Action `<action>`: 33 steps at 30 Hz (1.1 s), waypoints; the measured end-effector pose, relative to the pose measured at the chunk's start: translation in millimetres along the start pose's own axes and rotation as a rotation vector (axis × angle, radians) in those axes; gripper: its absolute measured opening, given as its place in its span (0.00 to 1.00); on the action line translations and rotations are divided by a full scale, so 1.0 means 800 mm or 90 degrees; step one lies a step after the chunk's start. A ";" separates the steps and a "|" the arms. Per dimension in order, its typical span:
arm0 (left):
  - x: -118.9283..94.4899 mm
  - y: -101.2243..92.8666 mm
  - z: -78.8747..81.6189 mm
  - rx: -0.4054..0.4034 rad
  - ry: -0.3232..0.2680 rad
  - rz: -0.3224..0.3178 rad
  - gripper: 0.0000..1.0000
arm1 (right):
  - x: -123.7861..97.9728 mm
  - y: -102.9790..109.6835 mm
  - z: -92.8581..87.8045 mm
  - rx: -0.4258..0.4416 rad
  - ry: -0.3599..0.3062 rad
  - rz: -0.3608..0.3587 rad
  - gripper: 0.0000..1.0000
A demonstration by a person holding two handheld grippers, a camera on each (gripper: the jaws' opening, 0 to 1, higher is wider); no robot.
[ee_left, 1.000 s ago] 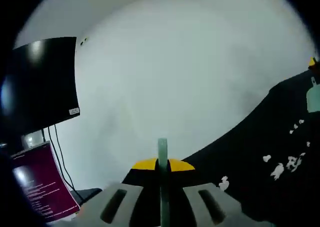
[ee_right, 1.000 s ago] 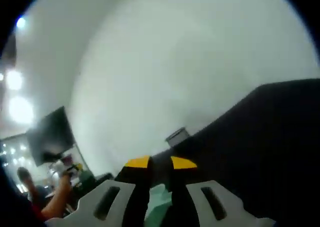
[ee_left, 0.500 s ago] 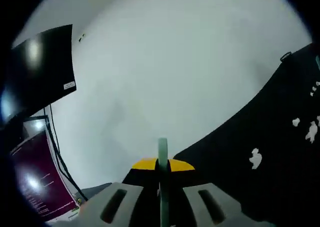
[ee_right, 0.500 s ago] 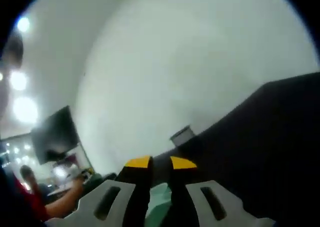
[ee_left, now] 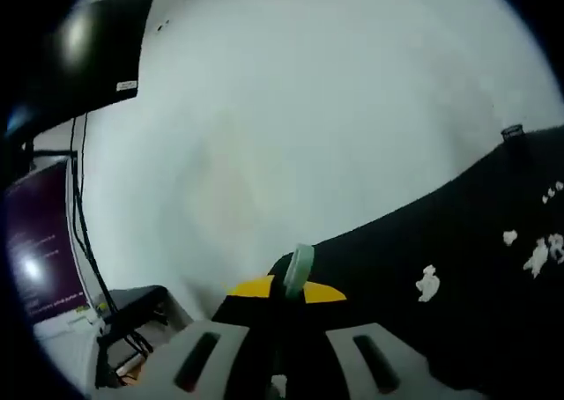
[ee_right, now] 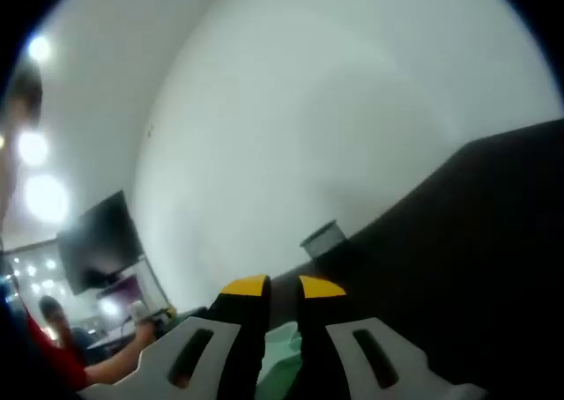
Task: Pick up the broom and sweep the trash on the tabletop into the dustpan.
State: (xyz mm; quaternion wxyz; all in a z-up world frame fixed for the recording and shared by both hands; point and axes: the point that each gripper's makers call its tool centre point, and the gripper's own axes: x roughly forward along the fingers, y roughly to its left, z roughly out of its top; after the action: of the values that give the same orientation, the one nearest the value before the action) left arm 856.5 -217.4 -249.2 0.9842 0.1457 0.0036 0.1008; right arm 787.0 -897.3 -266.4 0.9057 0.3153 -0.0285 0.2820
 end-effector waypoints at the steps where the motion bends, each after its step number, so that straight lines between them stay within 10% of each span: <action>1: -0.004 -0.002 0.003 -0.022 -0.008 -0.004 0.07 | 0.000 0.000 -0.001 0.002 0.000 -0.001 0.15; 10: -0.033 -0.014 0.045 -0.173 -0.060 -0.047 0.07 | 0.001 -0.001 -0.002 0.005 0.002 -0.003 0.15; 18: -0.051 -0.017 0.095 -0.149 -0.104 -0.051 0.04 | 0.000 -0.001 -0.004 0.000 0.005 -0.005 0.14; 23: -0.060 -0.005 0.132 -0.026 -0.119 -0.002 0.04 | 0.001 0.000 -0.004 -0.006 0.007 -0.003 0.14; 29: -0.041 0.020 0.100 0.067 -0.052 0.049 0.04 | 0.000 0.001 -0.004 -0.006 0.005 0.000 0.14; 33: -0.019 0.015 0.053 -0.008 -0.019 0.015 0.04 | 0.000 0.000 -0.003 -0.008 0.004 0.001 0.14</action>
State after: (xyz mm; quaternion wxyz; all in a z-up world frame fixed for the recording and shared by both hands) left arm 840.6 -221.3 -205.2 0.9838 0.1410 -0.0135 0.1103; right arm 786.7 -895.8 -268.2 0.9074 0.3088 -0.0272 0.2836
